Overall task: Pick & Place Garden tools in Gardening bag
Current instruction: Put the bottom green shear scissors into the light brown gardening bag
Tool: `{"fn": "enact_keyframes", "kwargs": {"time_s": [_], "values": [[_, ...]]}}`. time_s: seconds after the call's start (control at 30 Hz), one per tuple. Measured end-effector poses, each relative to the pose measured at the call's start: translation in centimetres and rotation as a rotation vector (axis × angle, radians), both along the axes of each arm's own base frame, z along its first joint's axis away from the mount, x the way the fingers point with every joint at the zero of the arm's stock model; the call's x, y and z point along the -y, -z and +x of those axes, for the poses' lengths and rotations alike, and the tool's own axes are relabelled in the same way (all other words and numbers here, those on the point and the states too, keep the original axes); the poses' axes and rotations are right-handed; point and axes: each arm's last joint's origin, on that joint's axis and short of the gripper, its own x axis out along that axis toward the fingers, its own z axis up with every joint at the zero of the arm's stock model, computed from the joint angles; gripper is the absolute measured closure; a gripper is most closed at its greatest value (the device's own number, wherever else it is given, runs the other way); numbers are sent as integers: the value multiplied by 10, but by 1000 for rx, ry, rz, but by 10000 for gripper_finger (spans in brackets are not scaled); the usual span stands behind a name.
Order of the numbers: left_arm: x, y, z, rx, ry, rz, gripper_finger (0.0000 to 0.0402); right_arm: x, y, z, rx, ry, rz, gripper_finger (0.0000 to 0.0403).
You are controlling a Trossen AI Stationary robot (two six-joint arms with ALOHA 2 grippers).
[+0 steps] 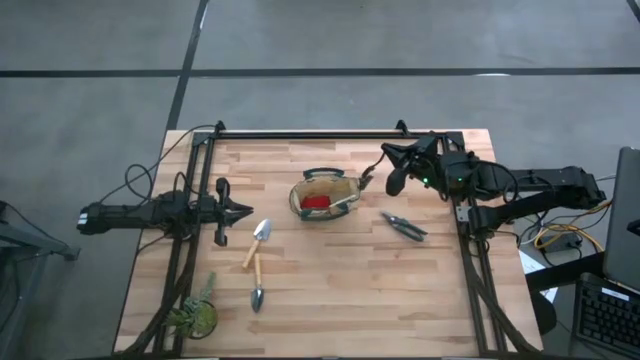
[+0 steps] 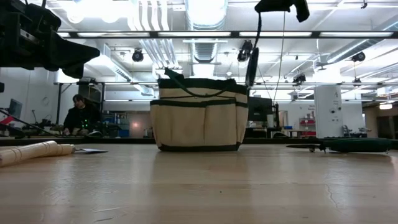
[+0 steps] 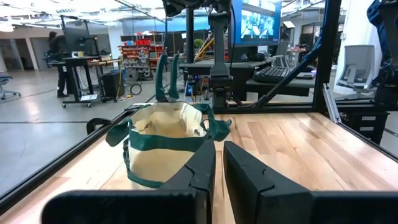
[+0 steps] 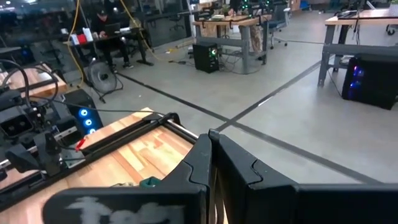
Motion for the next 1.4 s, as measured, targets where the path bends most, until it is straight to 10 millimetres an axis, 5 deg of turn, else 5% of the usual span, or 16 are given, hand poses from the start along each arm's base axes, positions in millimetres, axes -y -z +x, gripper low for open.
{"fn": "enact_keyframes", "kwargs": {"time_s": [0.53,0.77,0.97,1.4], "values": [[0,0,0,0,0,0,364,-2,8,54,-113,-84,-2,392],[0,0,0,0,0,0,364,-5,-24,70,-93,-109,-104,392],[0,0,0,-1,0,0,364,-5,-37,70,-120,-106,-106,392],[0,0,0,0,0,0,364,-3,-8,61,-231,-16,-80,392]]}}
